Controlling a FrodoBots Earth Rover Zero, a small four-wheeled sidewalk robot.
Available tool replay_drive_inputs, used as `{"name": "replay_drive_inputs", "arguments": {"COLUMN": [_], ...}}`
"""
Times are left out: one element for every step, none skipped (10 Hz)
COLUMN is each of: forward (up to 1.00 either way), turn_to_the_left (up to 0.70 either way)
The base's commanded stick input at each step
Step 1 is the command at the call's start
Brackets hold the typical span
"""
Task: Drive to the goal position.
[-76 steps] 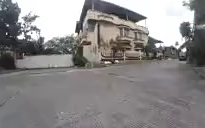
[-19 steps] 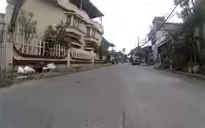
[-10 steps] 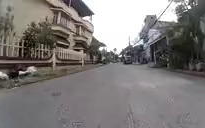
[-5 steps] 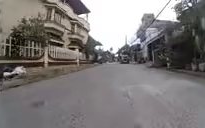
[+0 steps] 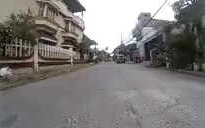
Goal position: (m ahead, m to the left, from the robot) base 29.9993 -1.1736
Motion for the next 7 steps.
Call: {"name": "replay_drive_inputs", "arguments": {"forward": [1.0,1.0,1.0,1.0,1.0,1.0,1.0], "turn_to_the_left": [-0.17,-0.17,-0.17,-0.17,-0.17,-0.17,-0.17]}}
